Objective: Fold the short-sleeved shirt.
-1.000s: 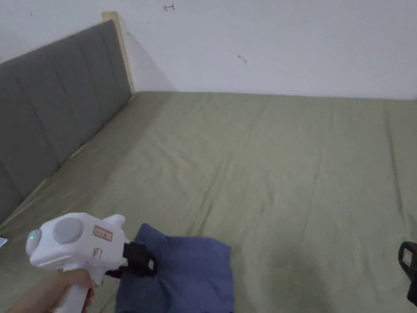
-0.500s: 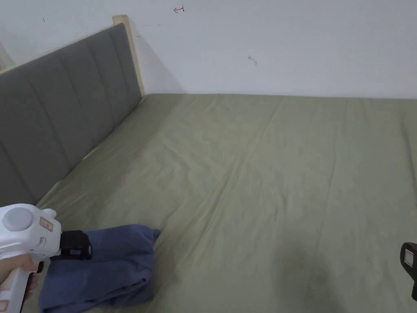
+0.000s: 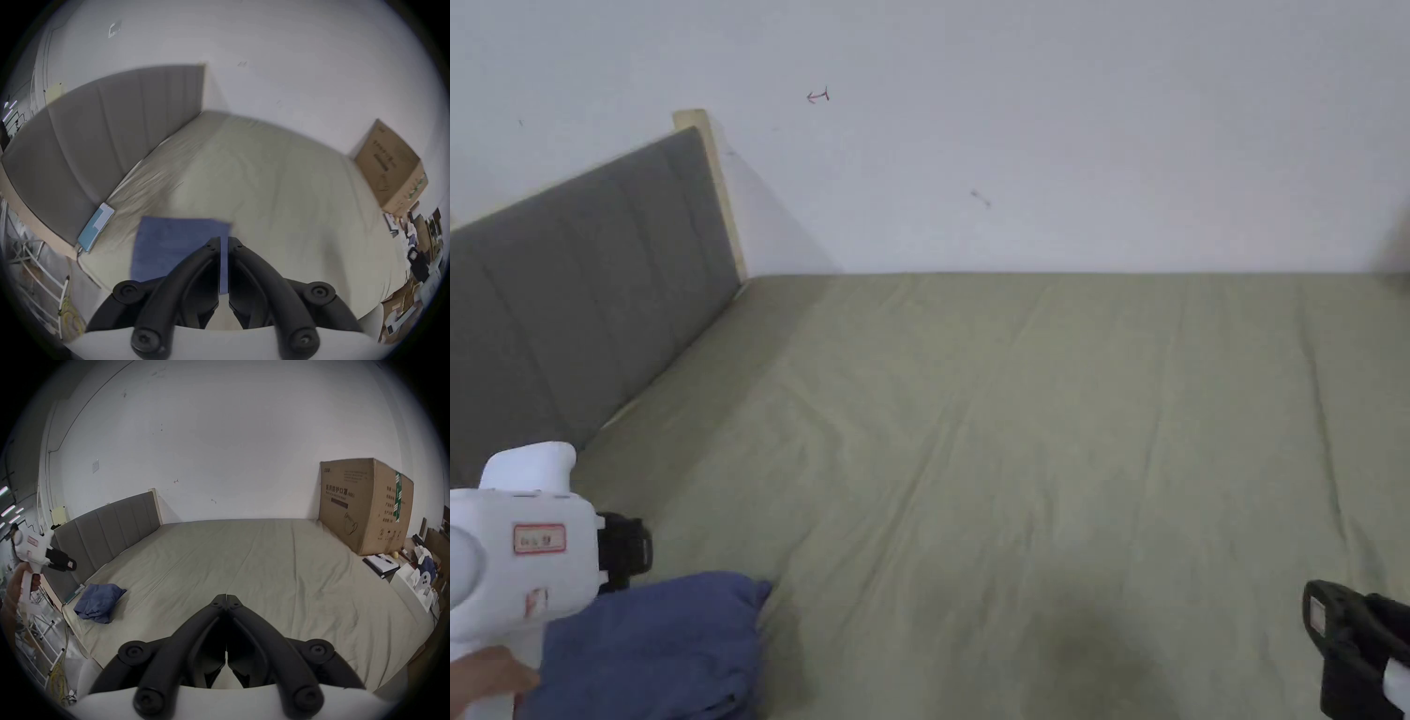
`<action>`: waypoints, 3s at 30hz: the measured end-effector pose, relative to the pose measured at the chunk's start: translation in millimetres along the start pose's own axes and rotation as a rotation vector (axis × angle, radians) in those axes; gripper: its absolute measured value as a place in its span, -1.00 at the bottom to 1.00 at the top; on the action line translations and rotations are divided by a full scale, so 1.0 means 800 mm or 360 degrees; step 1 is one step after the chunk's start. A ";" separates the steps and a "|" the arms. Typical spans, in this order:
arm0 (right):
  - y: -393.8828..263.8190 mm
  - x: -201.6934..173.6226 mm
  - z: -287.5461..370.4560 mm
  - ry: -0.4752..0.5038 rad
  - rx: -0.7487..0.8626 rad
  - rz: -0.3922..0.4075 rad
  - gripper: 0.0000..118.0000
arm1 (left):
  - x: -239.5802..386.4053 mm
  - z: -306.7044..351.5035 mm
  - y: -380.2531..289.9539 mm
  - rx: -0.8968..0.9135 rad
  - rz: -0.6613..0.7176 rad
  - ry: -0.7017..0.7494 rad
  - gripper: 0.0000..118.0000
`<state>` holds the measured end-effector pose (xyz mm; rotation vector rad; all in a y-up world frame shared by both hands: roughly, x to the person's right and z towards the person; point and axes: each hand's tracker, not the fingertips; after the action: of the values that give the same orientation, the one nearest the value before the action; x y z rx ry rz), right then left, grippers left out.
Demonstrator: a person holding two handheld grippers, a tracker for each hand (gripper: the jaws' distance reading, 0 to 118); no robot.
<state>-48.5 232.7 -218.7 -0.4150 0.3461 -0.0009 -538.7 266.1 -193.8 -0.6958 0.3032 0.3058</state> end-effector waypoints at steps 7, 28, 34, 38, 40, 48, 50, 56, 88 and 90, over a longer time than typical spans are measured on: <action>0.026 0.011 0.024 -0.0161 0.0171 0.0109 -1.00 | 0.148 0.063 -0.034 0.0355 -0.0192 -0.0104 -1.00; 0.078 0.043 0.051 -0.0267 0.0305 0.0007 -0.04 | 0.263 0.127 -0.065 0.0816 -0.0267 -0.0318 1.00; 0.089 0.039 0.065 -0.0274 0.0349 0.0031 1.00 | 0.282 0.135 -0.075 0.0928 -0.0438 -0.0083 1.00; 0.097 0.045 0.064 -0.0314 0.0374 -0.0013 1.00 | 0.293 0.130 -0.082 0.0924 -0.0478 -0.0097 1.00; 0.098 0.050 0.062 -0.0294 0.0369 -0.0059 1.00 | 0.299 0.132 -0.084 0.0939 -0.0476 -0.0079 1.00; 0.091 0.055 0.048 -0.0307 0.0311 -0.0070 1.00 | 0.300 0.116 -0.068 0.0843 -0.0290 -0.0105 1.00; 0.088 0.055 0.044 -0.0295 0.0297 -0.0078 1.00 | 0.299 0.112 -0.067 0.0831 -0.0286 -0.0138 1.00; 0.087 0.056 0.037 -0.0286 0.0264 -0.0083 1.00 | 0.297 0.108 -0.071 0.0884 -0.0397 -0.0156 0.99; 0.082 0.057 0.039 -0.0281 0.0246 -0.0113 1.00 | 0.294 0.122 -0.062 0.0805 -0.0307 -0.0086 1.00; 0.081 0.056 0.037 -0.0276 0.0238 -0.0111 1.00 | 0.296 0.121 -0.064 0.0817 -0.0341 -0.0082 1.00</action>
<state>-0.8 300.9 -233.8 -0.2763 0.1589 -0.0580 -287.5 334.3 -181.7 -0.2099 0.2413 0.0344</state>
